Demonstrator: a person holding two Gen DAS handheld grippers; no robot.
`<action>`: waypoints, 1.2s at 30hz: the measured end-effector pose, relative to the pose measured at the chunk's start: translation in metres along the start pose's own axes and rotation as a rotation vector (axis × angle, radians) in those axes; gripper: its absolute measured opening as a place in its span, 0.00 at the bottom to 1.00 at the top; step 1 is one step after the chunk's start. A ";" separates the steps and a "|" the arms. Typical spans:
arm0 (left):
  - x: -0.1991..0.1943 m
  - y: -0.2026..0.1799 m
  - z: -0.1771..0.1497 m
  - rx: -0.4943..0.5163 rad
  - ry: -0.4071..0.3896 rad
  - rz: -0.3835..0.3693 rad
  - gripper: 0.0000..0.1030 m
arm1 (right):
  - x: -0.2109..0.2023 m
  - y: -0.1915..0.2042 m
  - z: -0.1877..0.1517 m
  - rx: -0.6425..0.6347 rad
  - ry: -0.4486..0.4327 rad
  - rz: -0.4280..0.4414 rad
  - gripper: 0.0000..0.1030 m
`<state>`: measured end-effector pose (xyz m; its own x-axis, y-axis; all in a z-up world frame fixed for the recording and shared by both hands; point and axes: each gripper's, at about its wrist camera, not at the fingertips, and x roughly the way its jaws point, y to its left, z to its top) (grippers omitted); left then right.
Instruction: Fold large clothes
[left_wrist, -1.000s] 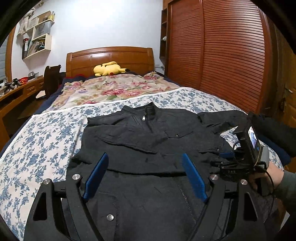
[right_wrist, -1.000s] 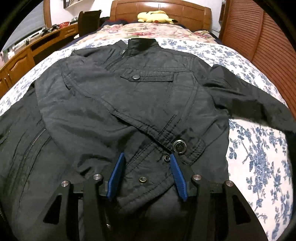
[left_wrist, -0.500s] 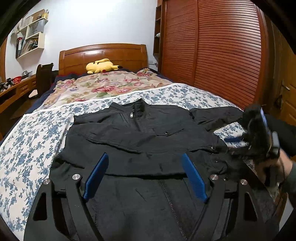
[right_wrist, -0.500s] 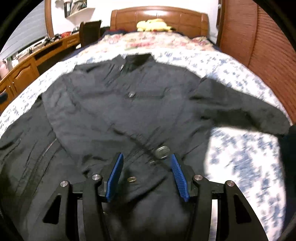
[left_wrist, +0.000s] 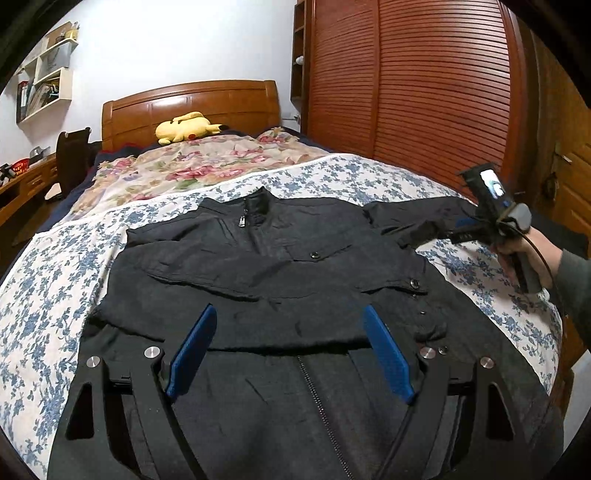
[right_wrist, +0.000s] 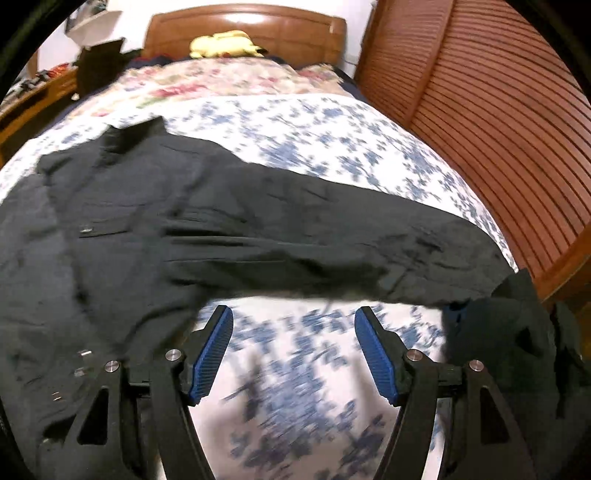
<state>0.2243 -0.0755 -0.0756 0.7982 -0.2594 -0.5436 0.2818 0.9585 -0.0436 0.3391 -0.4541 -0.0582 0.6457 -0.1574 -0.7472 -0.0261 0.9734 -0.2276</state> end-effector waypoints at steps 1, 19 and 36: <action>0.001 -0.001 0.000 0.003 0.002 -0.002 0.80 | 0.006 0.000 0.004 -0.009 0.010 -0.012 0.68; 0.012 -0.007 -0.001 0.030 0.036 -0.016 0.80 | 0.093 -0.001 0.054 -0.086 0.136 -0.214 0.10; 0.009 -0.005 0.000 0.020 0.031 -0.008 0.80 | -0.071 0.133 0.071 -0.223 -0.321 0.228 0.04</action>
<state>0.2302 -0.0830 -0.0803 0.7790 -0.2627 -0.5694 0.2985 0.9539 -0.0316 0.3442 -0.3011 0.0091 0.8074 0.1506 -0.5704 -0.3362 0.9119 -0.2352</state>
